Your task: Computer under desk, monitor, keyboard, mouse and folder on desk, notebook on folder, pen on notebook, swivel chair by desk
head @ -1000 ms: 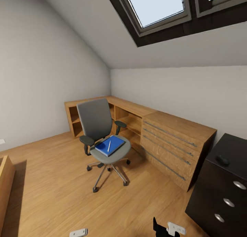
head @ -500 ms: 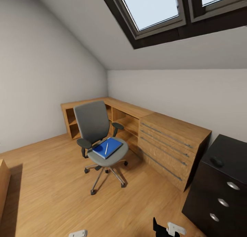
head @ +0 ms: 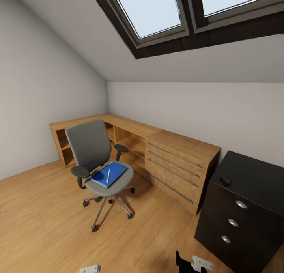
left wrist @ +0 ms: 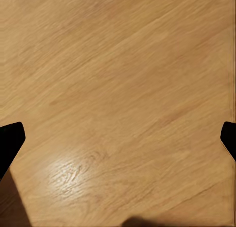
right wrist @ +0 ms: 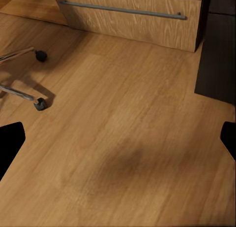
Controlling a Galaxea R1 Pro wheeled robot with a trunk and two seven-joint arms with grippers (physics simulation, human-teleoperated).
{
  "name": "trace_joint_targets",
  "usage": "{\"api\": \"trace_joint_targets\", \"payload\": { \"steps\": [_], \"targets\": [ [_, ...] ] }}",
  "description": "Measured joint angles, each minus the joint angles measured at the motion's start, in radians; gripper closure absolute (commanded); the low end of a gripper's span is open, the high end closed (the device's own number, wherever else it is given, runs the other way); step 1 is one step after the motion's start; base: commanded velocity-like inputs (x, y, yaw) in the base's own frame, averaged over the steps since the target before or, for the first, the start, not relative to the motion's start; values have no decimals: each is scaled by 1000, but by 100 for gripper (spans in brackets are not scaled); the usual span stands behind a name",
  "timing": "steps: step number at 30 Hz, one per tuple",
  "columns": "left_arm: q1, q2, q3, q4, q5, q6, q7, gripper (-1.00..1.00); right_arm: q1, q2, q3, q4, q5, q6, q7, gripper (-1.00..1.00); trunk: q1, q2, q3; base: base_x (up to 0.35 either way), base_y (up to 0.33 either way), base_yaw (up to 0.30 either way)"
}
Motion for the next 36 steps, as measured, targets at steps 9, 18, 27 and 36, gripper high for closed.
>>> {"api": "trace_joint_targets", "payload": {
  "steps": [9,18,27,36],
  "targets": [
    [0,0,0,0,0,0,0,-100,0,0,0,0,0,0,0,-100,-35,63,28,0,0,-272],
    [0,1,0,0,-1,0,0,-100,0,0,0,0,1,0,1,-100,-69,126,56,0,0,-293],
    [0,1,0,0,-1,-1,0,-100,1,0,0,0,2,0,1,-100,-104,189,85,0,0,-297],
    [0,1,1,2,1,-80,0,-100,2,0,4,0,3,0,1,-100,-138,252,113,0,0,-297]
  ]
}}
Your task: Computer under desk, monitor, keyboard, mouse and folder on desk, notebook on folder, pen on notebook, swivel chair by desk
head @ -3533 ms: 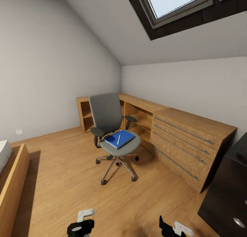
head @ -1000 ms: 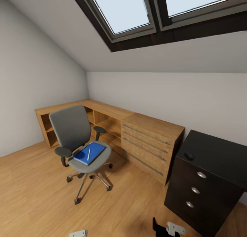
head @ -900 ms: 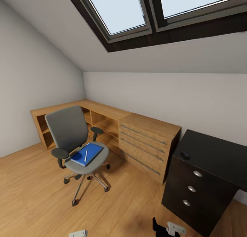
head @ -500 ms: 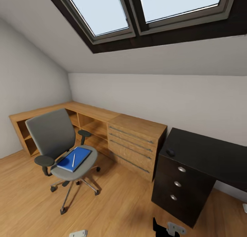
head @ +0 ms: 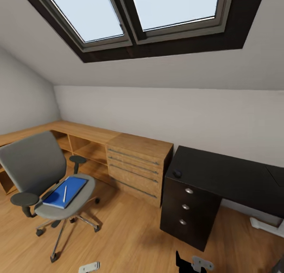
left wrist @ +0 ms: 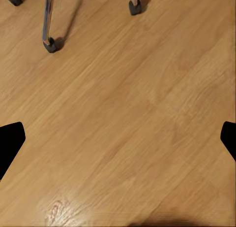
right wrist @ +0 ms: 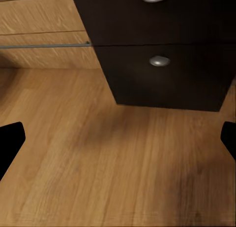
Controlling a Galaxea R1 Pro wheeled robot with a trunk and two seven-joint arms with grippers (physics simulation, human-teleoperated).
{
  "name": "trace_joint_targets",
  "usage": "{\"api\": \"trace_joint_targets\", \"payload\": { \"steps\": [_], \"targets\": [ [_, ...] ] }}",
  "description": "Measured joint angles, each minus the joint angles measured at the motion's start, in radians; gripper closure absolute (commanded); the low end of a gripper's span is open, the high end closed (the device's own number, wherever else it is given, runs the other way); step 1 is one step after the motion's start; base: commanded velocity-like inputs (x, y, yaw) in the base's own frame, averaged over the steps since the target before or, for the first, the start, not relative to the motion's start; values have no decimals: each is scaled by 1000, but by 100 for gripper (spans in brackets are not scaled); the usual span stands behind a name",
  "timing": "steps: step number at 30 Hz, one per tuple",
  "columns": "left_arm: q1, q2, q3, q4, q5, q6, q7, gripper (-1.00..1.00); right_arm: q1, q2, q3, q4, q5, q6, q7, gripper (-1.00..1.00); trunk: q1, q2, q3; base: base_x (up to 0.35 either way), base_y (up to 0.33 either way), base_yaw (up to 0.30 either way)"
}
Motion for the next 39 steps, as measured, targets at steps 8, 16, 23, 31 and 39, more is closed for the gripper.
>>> {"api": "trace_joint_targets", "payload": {
  "steps": [8,16,23,31,39],
  "targets": [
    [0,0,1,11,1,-49,1,-100,0,0,1,0,0,0,0,-100,-31,56,25,0,0,-297],
    [0,-4,-1,13,1,-68,1,-100,3,0,2,0,11,-4,0,-100,-61,112,50,0,0,-297],
    [0,-19,-1,25,1,-169,1,-100,18,0,0,0,98,-64,-1,-100,-88,161,75,0,0,-297],
    [1,-92,-7,106,-3,-382,-3,-100,51,0,2,-1,133,-260,-2,-100,-119,217,104,0,0,-296],
    [2,-113,-8,133,-3,-445,-6,-100,58,0,2,0,135,-288,-2,-100,-138,252,124,0,0,-293]
  ]
}}
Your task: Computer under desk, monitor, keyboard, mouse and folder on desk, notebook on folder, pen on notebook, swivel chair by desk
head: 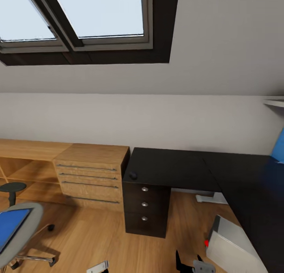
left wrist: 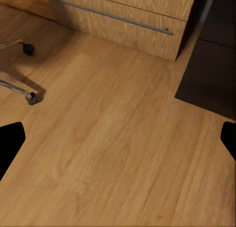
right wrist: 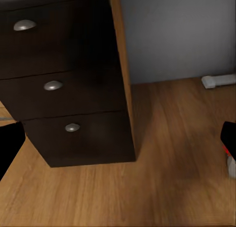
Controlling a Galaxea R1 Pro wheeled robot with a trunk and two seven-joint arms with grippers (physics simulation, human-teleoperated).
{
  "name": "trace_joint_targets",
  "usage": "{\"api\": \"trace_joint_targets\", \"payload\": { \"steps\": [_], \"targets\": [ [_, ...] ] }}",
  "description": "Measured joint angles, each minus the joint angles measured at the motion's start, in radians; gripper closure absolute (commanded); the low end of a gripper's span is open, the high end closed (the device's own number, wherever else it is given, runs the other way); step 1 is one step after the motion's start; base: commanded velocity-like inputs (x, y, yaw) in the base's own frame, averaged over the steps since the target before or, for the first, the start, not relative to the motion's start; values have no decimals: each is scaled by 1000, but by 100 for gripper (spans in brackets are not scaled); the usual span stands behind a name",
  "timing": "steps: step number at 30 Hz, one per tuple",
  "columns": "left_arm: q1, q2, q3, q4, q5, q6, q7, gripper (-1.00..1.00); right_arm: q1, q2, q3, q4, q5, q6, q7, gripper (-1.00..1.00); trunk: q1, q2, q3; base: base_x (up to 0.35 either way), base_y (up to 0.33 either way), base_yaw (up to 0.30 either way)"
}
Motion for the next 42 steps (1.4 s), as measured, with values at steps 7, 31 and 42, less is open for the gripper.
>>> {"api": "trace_joint_targets", "payload": {
  "steps": [7,31,42],
  "targets": [
    [0,24,0,2,1,-3,-2,-100,2,0,0,0,0,0,1,-100,0,0,5,5,7,-290],
    [0,34,-1,2,1,-2,0,-100,2,1,2,0,1,8,3,-100,0,0,20,150,252,-289],
    [0,33,-1,2,1,-2,0,-100,2,0,1,0,2,8,3,-100,0,0,27,19,46,-289]
  ]
}}
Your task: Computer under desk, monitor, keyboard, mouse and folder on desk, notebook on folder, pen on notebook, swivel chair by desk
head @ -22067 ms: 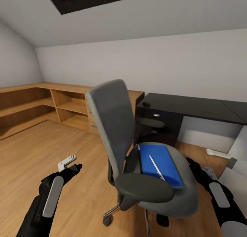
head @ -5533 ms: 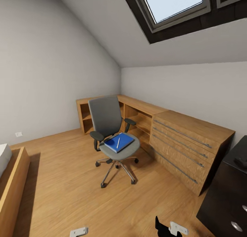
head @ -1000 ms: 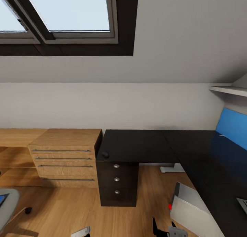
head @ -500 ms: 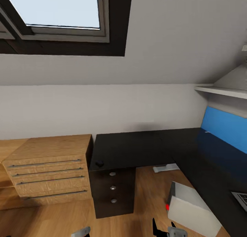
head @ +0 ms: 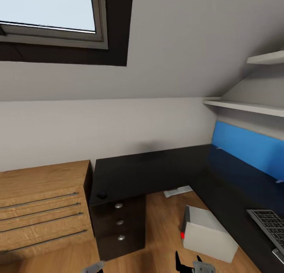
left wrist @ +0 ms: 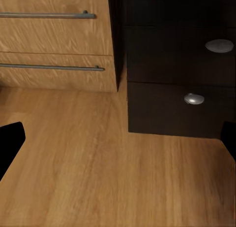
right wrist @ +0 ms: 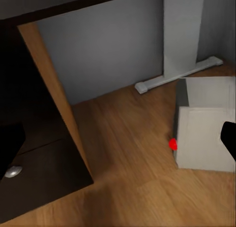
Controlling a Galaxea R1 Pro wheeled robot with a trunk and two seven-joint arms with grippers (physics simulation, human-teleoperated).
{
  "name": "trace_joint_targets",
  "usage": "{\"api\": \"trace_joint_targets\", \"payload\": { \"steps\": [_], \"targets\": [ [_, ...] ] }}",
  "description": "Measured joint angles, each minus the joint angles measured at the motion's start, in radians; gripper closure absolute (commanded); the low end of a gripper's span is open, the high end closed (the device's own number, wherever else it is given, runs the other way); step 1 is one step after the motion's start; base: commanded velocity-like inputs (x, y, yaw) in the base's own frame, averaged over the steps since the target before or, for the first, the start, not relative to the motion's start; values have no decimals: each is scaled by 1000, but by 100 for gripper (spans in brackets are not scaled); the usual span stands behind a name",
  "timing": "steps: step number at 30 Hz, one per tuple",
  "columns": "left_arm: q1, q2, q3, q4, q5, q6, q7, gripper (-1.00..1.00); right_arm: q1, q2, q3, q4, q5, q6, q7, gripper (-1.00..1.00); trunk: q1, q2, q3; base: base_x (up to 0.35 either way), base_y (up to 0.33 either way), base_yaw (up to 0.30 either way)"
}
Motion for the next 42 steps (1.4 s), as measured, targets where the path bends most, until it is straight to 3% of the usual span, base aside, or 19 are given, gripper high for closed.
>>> {"api": "trace_joint_targets", "payload": {
  "steps": [13,27,42],
  "targets": [
    [-1,0,0,0,0,0,-1,-100,0,0,0,1,0,0,3,-100,0,0,9,-132,200,-286],
    [0,0,0,0,0,0,0,-100,0,0,0,1,0,12,5,-100,0,0,19,-31,25,-286],
    [0,0,0,0,0,0,-1,-100,0,0,1,1,0,17,5,-100,0,0,29,-157,143,-286]
  ]
}}
